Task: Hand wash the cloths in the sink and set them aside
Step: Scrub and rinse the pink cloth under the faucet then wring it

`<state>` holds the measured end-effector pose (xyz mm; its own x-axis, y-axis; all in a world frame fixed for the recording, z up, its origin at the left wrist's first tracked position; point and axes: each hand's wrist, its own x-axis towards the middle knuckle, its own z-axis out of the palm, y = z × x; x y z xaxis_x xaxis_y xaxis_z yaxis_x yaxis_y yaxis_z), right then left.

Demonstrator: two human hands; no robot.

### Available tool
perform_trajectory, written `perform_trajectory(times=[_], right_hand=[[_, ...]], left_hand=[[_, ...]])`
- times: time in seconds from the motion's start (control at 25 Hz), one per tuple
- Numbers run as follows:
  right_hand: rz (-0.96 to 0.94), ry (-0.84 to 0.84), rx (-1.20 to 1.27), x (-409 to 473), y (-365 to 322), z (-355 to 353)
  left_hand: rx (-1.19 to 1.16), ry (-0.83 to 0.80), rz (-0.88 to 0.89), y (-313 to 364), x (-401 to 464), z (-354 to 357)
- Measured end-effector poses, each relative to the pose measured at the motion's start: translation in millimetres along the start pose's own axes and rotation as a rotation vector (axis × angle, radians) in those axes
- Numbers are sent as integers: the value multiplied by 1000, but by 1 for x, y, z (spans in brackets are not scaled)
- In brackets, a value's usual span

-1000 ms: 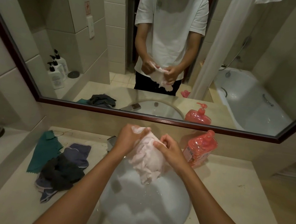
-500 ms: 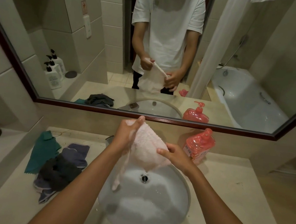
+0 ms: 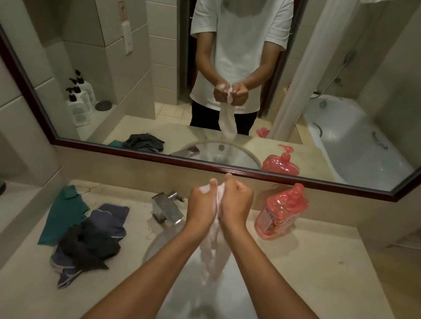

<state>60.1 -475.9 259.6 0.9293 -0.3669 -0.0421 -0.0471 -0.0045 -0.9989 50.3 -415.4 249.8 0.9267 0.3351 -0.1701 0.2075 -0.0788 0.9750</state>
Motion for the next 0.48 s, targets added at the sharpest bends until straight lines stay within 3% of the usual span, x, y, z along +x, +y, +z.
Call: perform_trajectory(times=[0.24,0.48], right_hand=[[20,-102,-69,-31,21,5],[110,76,27,-4,6,5]], left_hand=[[-62,23,28,2,12,-11],[-15,36,36,-2,-6,-4]])
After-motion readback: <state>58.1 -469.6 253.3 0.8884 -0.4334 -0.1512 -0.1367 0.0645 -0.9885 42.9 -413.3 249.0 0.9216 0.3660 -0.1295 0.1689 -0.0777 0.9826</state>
